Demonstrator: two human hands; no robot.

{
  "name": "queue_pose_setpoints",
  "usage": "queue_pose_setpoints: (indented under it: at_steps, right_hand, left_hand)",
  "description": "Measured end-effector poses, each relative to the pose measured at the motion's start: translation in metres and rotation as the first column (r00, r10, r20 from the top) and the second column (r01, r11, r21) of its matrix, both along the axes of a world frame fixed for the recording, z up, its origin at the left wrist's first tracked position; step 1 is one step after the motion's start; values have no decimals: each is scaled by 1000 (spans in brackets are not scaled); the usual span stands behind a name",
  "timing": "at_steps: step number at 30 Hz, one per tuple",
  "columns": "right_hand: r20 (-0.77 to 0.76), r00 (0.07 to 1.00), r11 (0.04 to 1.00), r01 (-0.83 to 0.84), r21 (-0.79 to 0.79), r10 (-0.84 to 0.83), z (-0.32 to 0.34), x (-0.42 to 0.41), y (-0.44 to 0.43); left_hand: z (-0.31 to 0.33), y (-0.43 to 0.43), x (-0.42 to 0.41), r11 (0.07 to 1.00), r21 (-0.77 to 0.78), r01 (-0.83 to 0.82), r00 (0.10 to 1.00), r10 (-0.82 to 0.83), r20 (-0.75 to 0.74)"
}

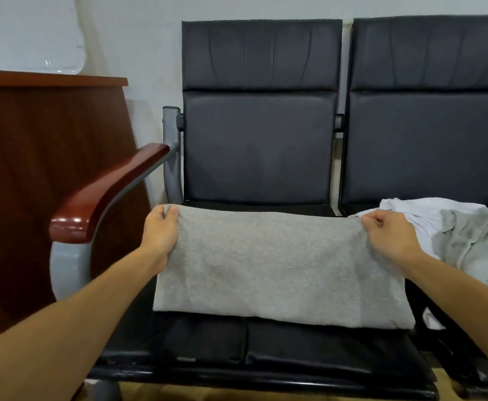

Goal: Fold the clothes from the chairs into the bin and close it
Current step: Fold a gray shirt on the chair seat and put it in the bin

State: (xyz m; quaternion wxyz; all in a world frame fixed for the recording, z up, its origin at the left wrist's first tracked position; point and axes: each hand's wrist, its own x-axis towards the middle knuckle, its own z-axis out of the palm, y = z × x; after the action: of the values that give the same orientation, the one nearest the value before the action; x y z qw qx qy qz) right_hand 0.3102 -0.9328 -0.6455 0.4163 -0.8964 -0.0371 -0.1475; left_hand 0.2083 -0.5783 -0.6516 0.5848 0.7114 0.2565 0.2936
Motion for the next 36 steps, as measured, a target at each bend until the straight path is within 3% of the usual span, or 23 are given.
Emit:
queue_pose_setpoints:
  at_steps: [7, 14, 17, 20, 22, 25, 29, 31, 36]
  right_hand:
    - [-35, 999, 995, 12, -94, -15, -13, 49, 17]
    - [-73, 997, 937, -3, -351, -25, -46, 84, 25]
    - [-22, 999, 869, 15, -494, -29, -51, 81, 28]
    - [7, 999, 764, -20, -645, 33, -52, 69, 33]
    - [2, 990, 719, -103, -688, 143, -54, 57, 38]
    - [-112, 939, 646, -306, -700, 324, -55, 36, 44]
    - [-455, 833, 434, -552, -712, 313, -54, 0, 49]
    - [-544, 793, 396, -609, -687, 276, -55, -15, 47]
    - [-610, 729, 449, -678, -582, 311, -49, -50, 46]
  left_hand:
    - [-22, 17, 51, 997, 73, -17, 999, 19, -27]
    - [-60, 27, 85, 984, 173, -46, 984, 75, -164]
    - [-70, 30, 89, 982, 190, -7, 958, 61, -282]
    - [-70, 32, 90, 955, 265, 131, 931, -27, -364]
    - [-66, 29, 83, 879, 403, 253, 906, -70, -417]
    - [-60, 14, 59, 662, 592, 460, 833, -90, -547]
    - [-60, -9, 18, 376, 454, 808, 532, -134, -836]
    - [-63, -18, -5, 300, 364, 882, 408, -96, -908]
    - [-53, -32, -51, 228, 370, 900, 381, -1, -925]
